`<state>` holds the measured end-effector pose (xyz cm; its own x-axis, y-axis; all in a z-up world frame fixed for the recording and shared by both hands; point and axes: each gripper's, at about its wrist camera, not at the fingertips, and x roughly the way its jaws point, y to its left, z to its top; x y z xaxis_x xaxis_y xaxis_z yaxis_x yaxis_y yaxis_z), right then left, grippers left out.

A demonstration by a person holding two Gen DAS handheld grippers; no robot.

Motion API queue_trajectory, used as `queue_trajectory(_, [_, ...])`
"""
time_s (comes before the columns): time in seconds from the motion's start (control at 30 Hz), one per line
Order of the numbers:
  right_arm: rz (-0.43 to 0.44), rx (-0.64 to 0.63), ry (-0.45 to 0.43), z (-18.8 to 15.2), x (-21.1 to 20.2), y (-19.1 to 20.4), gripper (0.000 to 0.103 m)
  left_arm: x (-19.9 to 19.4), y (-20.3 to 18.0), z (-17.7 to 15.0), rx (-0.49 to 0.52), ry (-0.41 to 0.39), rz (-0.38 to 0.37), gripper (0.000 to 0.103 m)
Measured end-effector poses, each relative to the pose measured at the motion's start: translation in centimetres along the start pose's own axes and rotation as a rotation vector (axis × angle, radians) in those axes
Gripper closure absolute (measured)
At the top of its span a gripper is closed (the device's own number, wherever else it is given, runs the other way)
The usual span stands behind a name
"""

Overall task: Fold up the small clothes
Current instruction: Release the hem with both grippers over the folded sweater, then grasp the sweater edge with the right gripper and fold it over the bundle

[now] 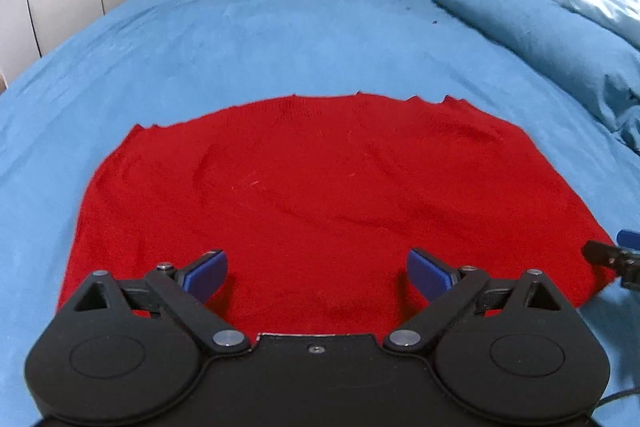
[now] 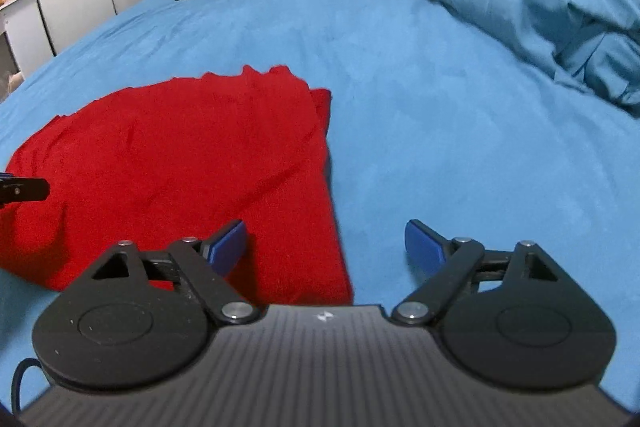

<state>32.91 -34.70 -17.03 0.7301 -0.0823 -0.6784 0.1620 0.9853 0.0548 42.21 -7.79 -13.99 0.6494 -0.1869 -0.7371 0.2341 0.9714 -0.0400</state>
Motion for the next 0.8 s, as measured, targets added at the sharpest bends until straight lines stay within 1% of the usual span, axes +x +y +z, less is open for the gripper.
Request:
queue_trajectory(0.07, [-0.021, 0.011, 0.030, -0.3, 0.8, 0.4, 0.017, 0.9, -0.1, 0.1, -0.015, 0.020, 0.035, 0.004])
queue_trajectory(0.1, [-0.021, 0.026, 0.040, -0.5, 1.5, 0.6, 0.017, 1.6, 0.0, 0.1, -0.017, 0.033, 0.043, 0.004])
queue_trajectory(0.13, [-0.032, 0.033, 0.030, -0.9, 1.5, 1.2, 0.017, 2.3, 0.1, 0.2, -0.018, 0.050, 0.051, 0.004])
queue_trajectory(0.17, [-0.042, 0.027, 0.019, -1.1, 1.6, 1.6, 0.020, 2.8, 0.1, 0.1, -0.019, 0.063, 0.056, 0.004])
queue_trajectory(0.2, [-0.046, 0.023, 0.014, -1.2, 1.6, 1.9, 0.027, 3.2, 0.2, 0.1, -0.018, 0.070, 0.058, 0.003])
queue_trajectory(0.23, [-0.040, 0.027, 0.010, -1.3, 1.6, 2.1, 0.032, 3.4, 0.2, -0.1, -0.012, 0.069, 0.061, 0.000])
queue_trajectory(0.27, [-0.032, 0.026, 0.008, -1.2, 1.6, 2.2, 0.044, 3.6, 0.2, -0.1, -0.004, 0.069, 0.067, 0.000])
queue_trajectory(0.3, [-0.019, 0.017, 0.009, -1.2, 1.5, 2.4, 0.059, 3.9, 0.1, 0.0, 0.003, 0.078, 0.073, 0.000])
queue_trajectory(0.33, [-0.003, 0.007, 0.013, -1.2, 1.4, 2.6, 0.066, 4.2, 0.0, 0.0, 0.004, 0.090, 0.078, 0.000])
queue_trajectory(0.4, [-0.004, 0.000, 0.034, -0.9, 1.1, 3.1, 0.076, 4.5, 0.0, 0.3, -0.004, 0.103, 0.087, 0.000])
queue_trajectory(0.43, [0.000, 0.022, 0.051, -0.4, 1.2, 3.1, 0.078, 4.7, 0.1, 0.4, -0.011, 0.111, 0.093, 0.000])
queue_trajectory(0.5, [0.027, 0.148, 0.086, 0.8, 0.8, 2.2, 0.080, 5.1, 0.0, 0.8, -0.017, 0.133, 0.102, 0.000])
queue_trajectory(0.57, [0.098, 0.293, 0.098, 2.2, 0.2, 1.3, 0.080, 5.4, 0.1, 1.4, -0.026, 0.164, 0.102, 0.000])
queue_trajectory(0.6, [0.149, 0.358, 0.093, 3.2, -0.3, 1.2, 0.080, 5.3, 0.2, 1.7, -0.031, 0.178, 0.096, 0.000])
queue_trajectory(0.63, [0.196, 0.400, 0.086, 4.2, -0.9, 1.4, 0.080, 5.1, 0.5, 1.9, -0.038, 0.189, 0.082, 0.000])
queue_trajectory(0.7, [0.301, 0.422, 0.059, 6.8, -2.2, 3.1, 0.081, 4.1, 1.5, 2.0, -0.050, 0.188, 0.045, 0.002])
queue_trajectory(0.73, [0.348, 0.409, 0.048, 8.0, -2.8, 4.4, 0.081, 3.1, 2.4, 1.9, -0.059, 0.176, 0.038, 0.002])
queue_trajectory(0.8, [0.456, 0.343, 0.032, 10.3, -3.8, 8.4, 0.081, 1.1, 4.4, 1.4, -0.066, 0.156, 0.033, 0.002])
